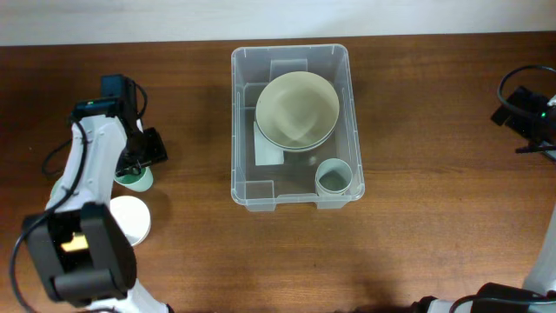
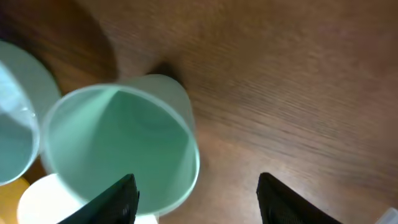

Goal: Pack container
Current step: 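Move left gripper to the mint green cup and grasp its rim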

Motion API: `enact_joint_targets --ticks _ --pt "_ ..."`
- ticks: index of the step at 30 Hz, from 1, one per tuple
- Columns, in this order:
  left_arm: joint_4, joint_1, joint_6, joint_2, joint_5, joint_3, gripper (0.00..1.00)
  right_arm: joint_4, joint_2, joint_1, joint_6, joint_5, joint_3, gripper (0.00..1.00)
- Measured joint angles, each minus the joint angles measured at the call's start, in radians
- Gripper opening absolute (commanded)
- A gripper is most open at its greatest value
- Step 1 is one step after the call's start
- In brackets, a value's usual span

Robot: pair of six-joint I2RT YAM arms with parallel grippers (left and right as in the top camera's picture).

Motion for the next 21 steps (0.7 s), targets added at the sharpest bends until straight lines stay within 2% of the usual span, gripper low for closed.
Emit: enact_joint_targets --ticks 4,6,7,11,17,21 --pt "0.018 0.0 0.008 0.062 0.001 -0.002 0.6 0.0 0.0 0.0 0.001 0.0 0.0 0.99" --pt "0.023 0.0 0.008 0.084 0.001 -0.003 0.35 0.0 0.0 0.0 0.0 0.0 0.0 0.99" --pt "0.024 0.0 0.01 0.092 0.002 -0.003 0.17 0.0 0.0 0.0 0.0 0.0 0.0 0.99" --pt "0.025 0.0 0.018 0.098 0.004 -0.005 0.01 0.0 0.0 0.0 0.0 0.0 0.0 0.99" --pt "-0.03 0.0 0.022 0.098 0.008 0.039 0.01 0.0 0.0 0.0 0.0 0.0 0.0 0.99" --pt "-0.139 -0.023 0.022 0.095 0.008 0.169 0.0 0.0 0.0 0.0 0.0 0.0 0.0 0.99"
